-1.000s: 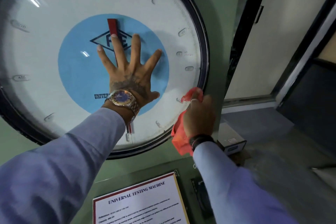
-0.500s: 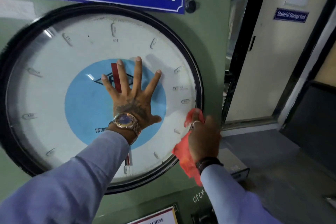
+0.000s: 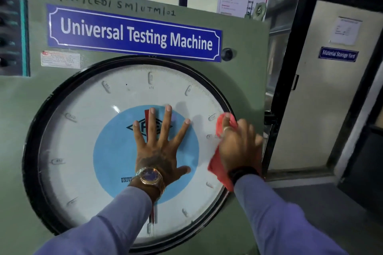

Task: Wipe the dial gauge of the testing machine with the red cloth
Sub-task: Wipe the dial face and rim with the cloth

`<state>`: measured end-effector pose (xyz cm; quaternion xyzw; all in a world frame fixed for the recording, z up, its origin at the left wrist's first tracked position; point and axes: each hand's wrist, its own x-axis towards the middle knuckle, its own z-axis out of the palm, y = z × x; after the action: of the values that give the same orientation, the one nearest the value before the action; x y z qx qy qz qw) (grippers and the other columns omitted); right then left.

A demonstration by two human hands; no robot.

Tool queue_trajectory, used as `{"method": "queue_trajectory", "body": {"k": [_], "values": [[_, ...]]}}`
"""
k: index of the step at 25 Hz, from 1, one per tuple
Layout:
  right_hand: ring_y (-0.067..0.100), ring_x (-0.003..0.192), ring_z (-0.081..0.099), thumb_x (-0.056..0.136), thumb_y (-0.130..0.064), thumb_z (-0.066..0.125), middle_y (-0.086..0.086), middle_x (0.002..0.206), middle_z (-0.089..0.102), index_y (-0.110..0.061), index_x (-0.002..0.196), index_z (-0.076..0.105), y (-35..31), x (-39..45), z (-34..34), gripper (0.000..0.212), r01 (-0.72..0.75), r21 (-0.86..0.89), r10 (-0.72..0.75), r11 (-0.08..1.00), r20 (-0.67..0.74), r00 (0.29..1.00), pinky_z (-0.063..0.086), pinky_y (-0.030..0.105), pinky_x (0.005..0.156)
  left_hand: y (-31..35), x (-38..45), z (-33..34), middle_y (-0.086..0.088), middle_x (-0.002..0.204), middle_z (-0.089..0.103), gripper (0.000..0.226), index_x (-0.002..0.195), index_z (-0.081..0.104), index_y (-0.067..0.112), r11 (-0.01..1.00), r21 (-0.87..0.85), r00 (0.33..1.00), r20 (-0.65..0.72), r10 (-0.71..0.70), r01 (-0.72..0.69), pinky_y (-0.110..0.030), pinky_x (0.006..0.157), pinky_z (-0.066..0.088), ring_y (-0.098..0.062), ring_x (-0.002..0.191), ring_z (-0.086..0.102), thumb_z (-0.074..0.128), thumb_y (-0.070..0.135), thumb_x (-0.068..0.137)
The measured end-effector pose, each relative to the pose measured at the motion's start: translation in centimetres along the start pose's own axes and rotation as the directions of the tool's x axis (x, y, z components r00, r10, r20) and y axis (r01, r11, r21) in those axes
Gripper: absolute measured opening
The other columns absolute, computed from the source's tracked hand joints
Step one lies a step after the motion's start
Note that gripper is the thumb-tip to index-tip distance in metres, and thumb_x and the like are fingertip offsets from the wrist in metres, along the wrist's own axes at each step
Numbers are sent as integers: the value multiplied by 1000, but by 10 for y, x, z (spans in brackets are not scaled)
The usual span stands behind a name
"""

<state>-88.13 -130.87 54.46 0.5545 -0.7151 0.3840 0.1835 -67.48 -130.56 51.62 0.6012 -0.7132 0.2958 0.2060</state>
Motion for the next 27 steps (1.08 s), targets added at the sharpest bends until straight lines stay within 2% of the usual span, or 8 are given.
{"method": "queue_trajectory", "body": {"k": [3,6,8,11,16,22,25,27], "values": [[33,119,49,107,-24,49,6,120,52,-38,163,41,-16,27,-6,59,119,-94,-118,988,10,993,32,50,100,-2,0,-1,-15,181,-19,145,173,-2,44,1000,7,999,-36,18,-18,-81,124,10,-56,165,-7,67,99,58],[34,121,49,105,-21,49,6,122,51,-40,166,39,3,4,-14,64,82,-123,-78,989,42,996,33,49,101,-12,-1,-3,-18,183,-6,148,174,11,40,999,-29,997,-69,-38,36,-79,123,22,-59,164,5,74,97,53],[36,122,48,103,-16,50,8,123,51,-35,164,43,-17,15,-11,64,57,-73,-57,996,1,998,32,49,100,-19,8,-9,-17,183,-7,149,173,11,42,992,-61,989,-90,-116,110,-83,122,15,-60,163,0,68,102,50],[34,120,50,107,-23,49,7,120,52,-39,161,46,-64,44,-17,56,149,-27,-150,988,-53,987,36,50,99,-29,30,-18,-16,183,-6,142,173,13,44,979,-103,973,-135,-188,175,-87,120,3,-60,163,-6,51,109,53],[35,121,48,102,-24,59,6,123,51,-42,164,40,-49,27,-18,67,93,-34,-94,995,-34,995,35,51,100,-51,35,-24,-8,182,-23,128,170,-2,54,977,-101,976,-89,-198,188,-87,121,1,-56,163,-19,42,108,62],[34,118,48,106,-25,51,6,121,52,-46,161,45,-97,59,-18,59,269,34,-264,963,-104,959,35,50,99,-91,16,-29,-12,184,-5,102,173,19,42,956,-201,945,-208,-253,212,-72,125,28,-45,168,1,50,80,84],[35,116,47,100,-23,59,6,120,52,-46,162,45,-82,48,-15,68,215,8,-212,977,-130,969,36,52,98,-118,8,-32,-8,183,-14,104,171,7,51,956,-138,948,-156,-278,258,-74,128,16,-46,166,-14,44,91,83],[37,118,48,99,-20,54,9,122,53,-41,162,46,-114,55,-14,67,272,51,-261,961,-155,953,36,53,98,-121,8,-31,-8,183,-14,106,170,7,53,958,-123,951,-141,-274,258,-75,127,17,-49,166,-10,46,93,81]]}}
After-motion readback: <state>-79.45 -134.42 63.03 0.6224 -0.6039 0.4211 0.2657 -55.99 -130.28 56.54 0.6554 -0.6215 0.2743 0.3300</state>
